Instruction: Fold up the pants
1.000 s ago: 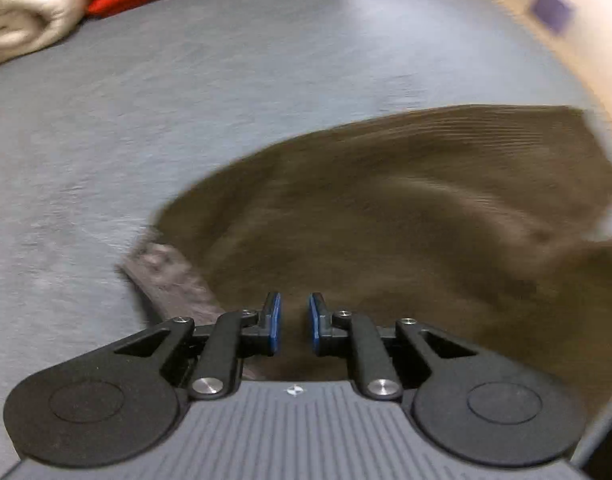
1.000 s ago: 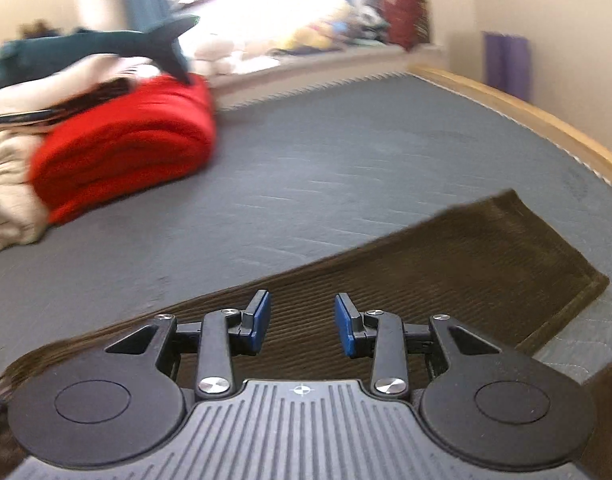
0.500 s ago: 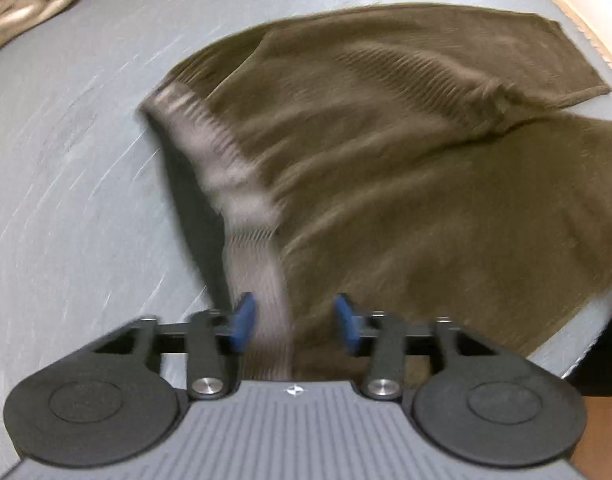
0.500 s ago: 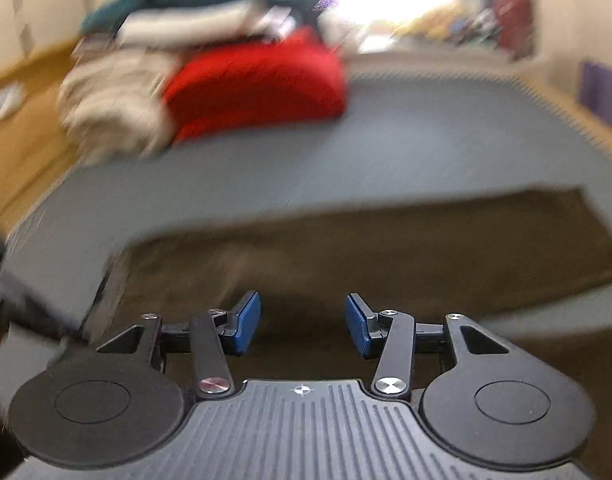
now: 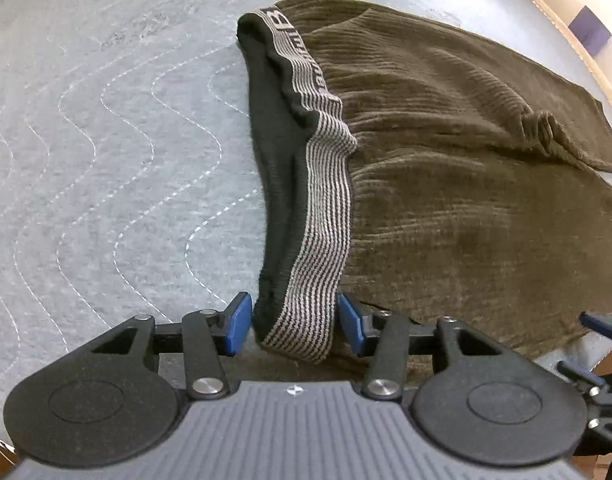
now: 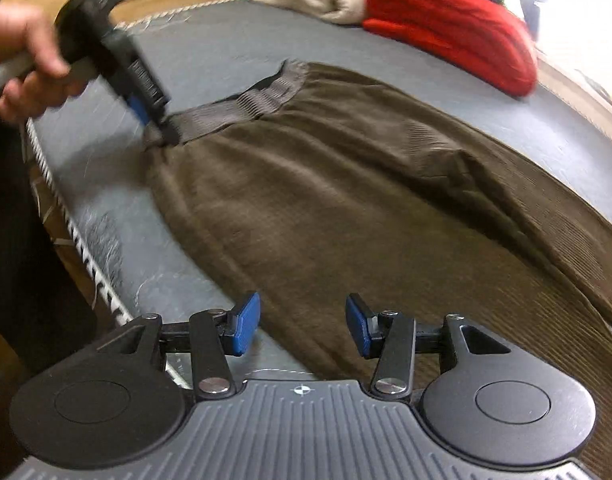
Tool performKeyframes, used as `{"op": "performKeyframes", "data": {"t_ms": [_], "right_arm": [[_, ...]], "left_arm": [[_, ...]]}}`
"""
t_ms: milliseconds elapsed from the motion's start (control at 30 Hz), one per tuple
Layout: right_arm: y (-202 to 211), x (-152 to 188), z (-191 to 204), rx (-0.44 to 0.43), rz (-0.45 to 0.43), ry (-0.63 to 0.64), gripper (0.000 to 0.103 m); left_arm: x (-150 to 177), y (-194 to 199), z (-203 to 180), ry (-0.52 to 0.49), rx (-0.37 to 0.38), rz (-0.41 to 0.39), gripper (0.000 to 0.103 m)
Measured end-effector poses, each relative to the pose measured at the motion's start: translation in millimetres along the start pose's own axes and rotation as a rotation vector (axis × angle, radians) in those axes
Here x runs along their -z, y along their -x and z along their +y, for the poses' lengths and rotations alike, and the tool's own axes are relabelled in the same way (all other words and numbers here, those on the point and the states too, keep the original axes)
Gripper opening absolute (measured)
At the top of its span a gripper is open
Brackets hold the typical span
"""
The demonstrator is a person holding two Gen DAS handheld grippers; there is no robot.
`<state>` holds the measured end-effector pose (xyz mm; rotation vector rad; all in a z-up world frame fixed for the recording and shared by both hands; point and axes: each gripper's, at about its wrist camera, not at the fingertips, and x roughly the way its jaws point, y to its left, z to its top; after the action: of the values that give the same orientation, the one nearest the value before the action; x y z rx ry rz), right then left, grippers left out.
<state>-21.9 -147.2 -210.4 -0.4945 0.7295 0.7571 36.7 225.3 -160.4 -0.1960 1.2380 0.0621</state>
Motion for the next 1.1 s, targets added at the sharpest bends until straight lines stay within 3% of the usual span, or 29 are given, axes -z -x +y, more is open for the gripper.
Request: {"op": "performKeyframes", "data": {"t_ms": [100,267,300,333,433,567,667,700,767,867,933,1000,1100], "right_arm": [[-13,3,9,0.024,0.043,0.031,0.050],[-26,8,19,0.061,0.077,0.129,0.047],[-26,7,21,0.058,0.073,0.136,0.038],[-26,5,22,0.054,0.071,0.148,0.020],[-25,5,26,0.051,0.061,0.193,0.011],[-10,0,24,0.018,0.002,0.201,0.006],[-7,5,22,-0.023,0.019,0.207,0.006],[-8,8,24,-0.047,0.035,0.222,0.000],[-6,9,25,-0.045,0.048,0.225,0.000],[12,-3,2,-0.085,-0.034,0.028,0.001],[19,-8,-17,-0.045,-0.073,-0.097,0.012],[15,-5,-34,0.013,-0.046,-0.191,0.025],[-4,7,-47,0.054,0.086,-0.263,0.026]], "left_arm": [[4,0,2,0.009,-0.002,-0.007,0.051],[10,9,-4,-0.054,-0.030,-0.051,0.036],[12,10,-5,-0.062,-0.031,-0.062,0.035],[14,12,-5,-0.065,-0.030,-0.075,0.031],[18,20,0,-0.067,-0.012,-0.098,0.018],[22,36,18,-0.003,0.049,-0.119,0.017],[27,30,20,-0.026,0.024,-0.085,0.016],[29,27,19,-0.036,0.004,-0.078,0.016],[29,30,18,-0.032,-0.008,-0.088,0.016],[28,43,19,0.014,-0.017,-0.153,0.016],[30,59,13,-0.009,-0.066,-0.258,0.016],[34,65,5,-0.041,-0.003,-0.292,0.016],[43,60,-19,-0.148,0.053,-0.268,0.016]]}}
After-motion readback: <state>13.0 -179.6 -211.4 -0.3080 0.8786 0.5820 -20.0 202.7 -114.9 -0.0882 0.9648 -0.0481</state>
